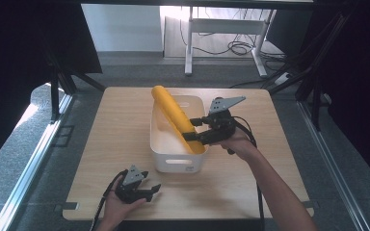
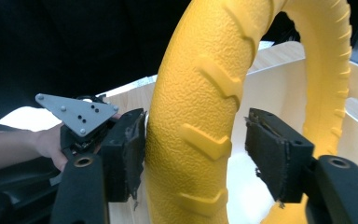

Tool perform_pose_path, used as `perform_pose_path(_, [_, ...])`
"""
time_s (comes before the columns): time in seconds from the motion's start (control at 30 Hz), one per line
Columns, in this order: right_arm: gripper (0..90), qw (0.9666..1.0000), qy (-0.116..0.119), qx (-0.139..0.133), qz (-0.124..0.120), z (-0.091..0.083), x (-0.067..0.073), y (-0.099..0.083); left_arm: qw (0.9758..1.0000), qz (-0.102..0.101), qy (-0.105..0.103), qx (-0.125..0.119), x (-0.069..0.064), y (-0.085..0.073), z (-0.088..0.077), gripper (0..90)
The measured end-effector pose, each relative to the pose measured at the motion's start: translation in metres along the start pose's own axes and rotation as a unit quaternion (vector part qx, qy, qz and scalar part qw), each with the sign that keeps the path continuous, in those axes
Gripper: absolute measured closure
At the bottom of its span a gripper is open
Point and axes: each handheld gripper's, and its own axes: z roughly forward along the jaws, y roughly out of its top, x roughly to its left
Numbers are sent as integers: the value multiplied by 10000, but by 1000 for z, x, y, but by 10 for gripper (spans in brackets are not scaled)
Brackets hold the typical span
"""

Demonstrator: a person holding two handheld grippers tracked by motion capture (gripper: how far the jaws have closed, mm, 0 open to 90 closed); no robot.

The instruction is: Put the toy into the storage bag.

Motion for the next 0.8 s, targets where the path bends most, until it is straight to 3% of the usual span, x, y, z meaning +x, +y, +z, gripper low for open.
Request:
perform_pose_path(0.4, [307,9988,-264,-416,-56,-18,6,-5,10000,8,7,-33,0,0,-1,300])
perform_pose_path(0.8, [333,9964,-613,-574,146,-41,3,-25,10000,-30,6,-34,-1,0,0,300])
